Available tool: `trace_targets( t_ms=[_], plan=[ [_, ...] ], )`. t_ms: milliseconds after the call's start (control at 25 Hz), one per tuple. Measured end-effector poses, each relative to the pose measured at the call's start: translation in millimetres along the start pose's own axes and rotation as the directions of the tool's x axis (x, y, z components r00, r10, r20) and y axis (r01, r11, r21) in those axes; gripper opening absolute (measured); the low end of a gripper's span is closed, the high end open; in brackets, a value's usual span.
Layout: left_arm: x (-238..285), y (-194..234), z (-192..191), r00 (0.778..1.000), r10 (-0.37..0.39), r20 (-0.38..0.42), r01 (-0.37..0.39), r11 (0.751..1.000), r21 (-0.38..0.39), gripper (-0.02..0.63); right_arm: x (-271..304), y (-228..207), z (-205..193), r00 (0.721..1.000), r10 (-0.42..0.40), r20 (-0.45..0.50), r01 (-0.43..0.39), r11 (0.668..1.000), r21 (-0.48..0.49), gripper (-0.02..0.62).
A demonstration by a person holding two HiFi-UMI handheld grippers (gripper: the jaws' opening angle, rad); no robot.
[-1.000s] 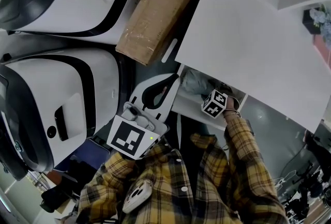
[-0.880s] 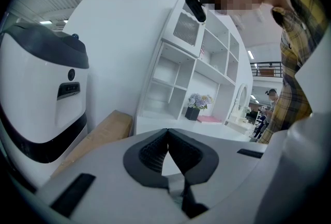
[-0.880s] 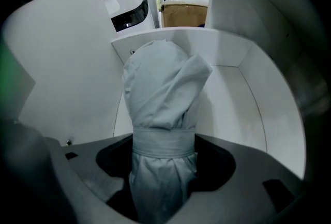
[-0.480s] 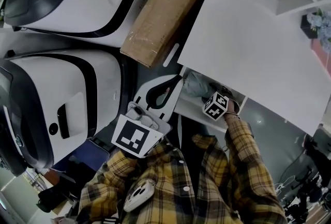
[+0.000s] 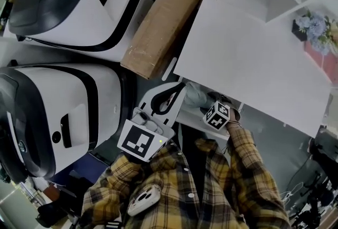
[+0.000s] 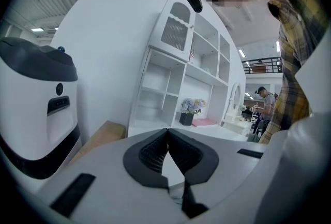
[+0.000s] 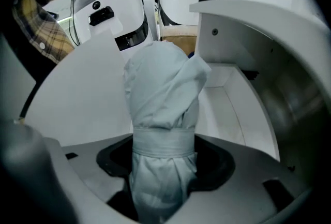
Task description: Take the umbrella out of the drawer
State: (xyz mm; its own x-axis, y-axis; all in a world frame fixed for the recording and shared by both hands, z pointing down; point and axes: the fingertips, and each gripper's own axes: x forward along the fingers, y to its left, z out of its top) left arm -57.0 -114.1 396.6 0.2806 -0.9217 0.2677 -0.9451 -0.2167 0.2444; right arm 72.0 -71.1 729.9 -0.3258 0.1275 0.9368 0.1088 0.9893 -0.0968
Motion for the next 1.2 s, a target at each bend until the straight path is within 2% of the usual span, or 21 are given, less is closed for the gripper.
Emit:
trace_targets(
  t_ms=[520,720,920,1200],
  plan=[
    [-5.2,-8.4,49.0,0.995,-0.036,0.089,0.030,0.997,0.068,0.021,-63.3,4.2,28.3,0.992,-0.017,0.125,0.021,0.999,-0.033,0.299],
    [-4.6,-8.9,70.6,0.990,-0.060,0.125,0.049,0.995,0.089,0.021,-93.5,1.9,43.3,0.976,-0.057,0.208,0.052,0.998,0.027,0.299],
    [-3.8,-13.7,85.2,0.985,-0.086,0.148,0.072,0.993,0.098,0.021,-138.5,-7.4,60.2,0.941,-0.135,0.311,0.099,0.987,0.128,0.299],
    [5.2,-32.2,97.8,0.971,-0.171,0.164,0.152,0.981,0.123,0.021,-210.1,-29.7,76.7,0.860,-0.297,0.415,0.195,0.943,0.272,0.299]
  ],
)
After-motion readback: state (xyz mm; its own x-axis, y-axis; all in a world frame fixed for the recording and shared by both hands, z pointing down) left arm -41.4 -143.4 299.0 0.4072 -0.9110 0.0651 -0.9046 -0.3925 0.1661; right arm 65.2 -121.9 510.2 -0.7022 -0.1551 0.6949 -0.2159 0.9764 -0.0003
